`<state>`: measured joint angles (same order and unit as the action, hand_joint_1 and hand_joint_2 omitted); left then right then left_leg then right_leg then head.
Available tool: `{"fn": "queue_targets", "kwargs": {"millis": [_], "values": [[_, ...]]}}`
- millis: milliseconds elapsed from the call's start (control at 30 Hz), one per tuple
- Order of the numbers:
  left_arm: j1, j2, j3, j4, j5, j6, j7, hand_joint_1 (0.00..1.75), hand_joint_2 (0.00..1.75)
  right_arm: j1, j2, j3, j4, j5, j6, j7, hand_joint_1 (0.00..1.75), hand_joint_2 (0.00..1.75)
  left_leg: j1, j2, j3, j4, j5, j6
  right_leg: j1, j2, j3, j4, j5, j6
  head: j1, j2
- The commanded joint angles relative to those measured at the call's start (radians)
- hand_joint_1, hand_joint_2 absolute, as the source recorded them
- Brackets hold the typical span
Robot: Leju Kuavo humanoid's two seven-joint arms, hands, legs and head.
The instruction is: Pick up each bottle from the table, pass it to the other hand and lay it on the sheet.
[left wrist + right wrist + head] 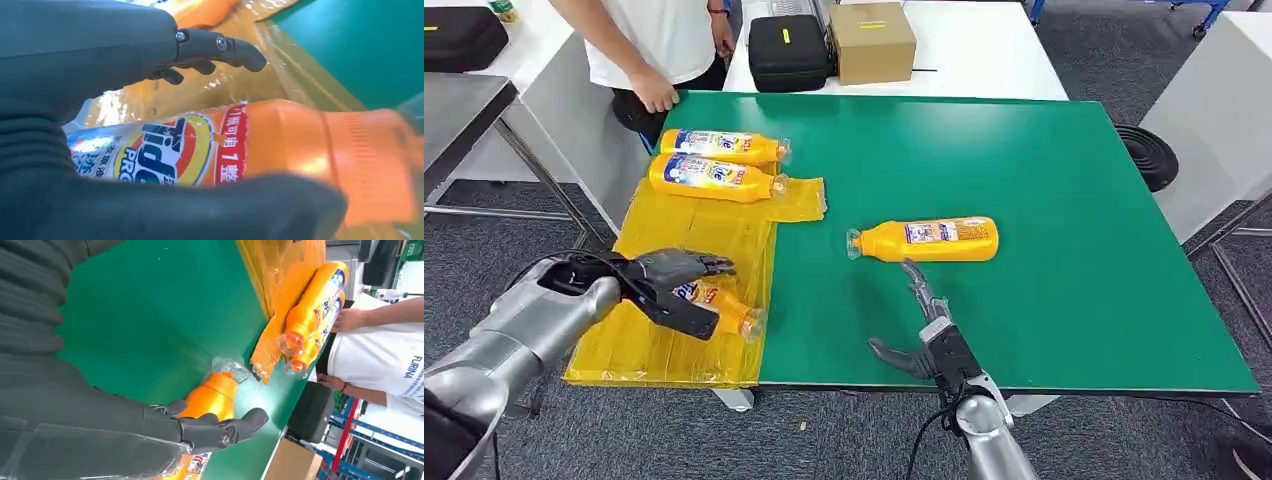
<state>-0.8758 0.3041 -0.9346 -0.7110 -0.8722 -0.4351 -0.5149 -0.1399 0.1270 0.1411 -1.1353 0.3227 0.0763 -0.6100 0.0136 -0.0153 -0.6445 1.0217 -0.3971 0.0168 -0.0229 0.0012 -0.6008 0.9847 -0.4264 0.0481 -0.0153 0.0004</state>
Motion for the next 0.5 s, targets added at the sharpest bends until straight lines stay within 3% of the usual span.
{"fn": "queue_targets", "kwargs": {"millis": [33,133,500], "values": [[-0.083,0.066,-0.001,-0.093,0.175,-0.044,-0.061,0.00,0.00,-0.023,-0.021,0.002,0.020,0.004,0.008,0.005,0.00,1.75,0.001,0.001,0.000,0.002,-0.001,0.000,0.002,0.000,0.000,0.001,-0.001,-0.003,0.000,0.000],[0.071,-0.019,0.228,-0.091,0.362,0.145,-0.118,0.00,0.00,0.011,-0.015,-0.005,-0.031,0.020,0.012,0.017,0.00,1.75,0.000,0.001,0.002,-0.001,-0.001,0.000,0.000,0.000,0.002,-0.001,0.000,-0.002,0.000,0.000],[0.089,-0.026,0.233,-0.096,0.342,0.171,-0.114,0.00,0.00,0.017,-0.010,-0.013,-0.042,0.027,0.017,0.024,0.00,1.75,0.000,0.001,-0.002,0.000,0.000,0.000,0.000,-0.001,-0.002,0.000,0.000,-0.001,0.000,0.000]]}}
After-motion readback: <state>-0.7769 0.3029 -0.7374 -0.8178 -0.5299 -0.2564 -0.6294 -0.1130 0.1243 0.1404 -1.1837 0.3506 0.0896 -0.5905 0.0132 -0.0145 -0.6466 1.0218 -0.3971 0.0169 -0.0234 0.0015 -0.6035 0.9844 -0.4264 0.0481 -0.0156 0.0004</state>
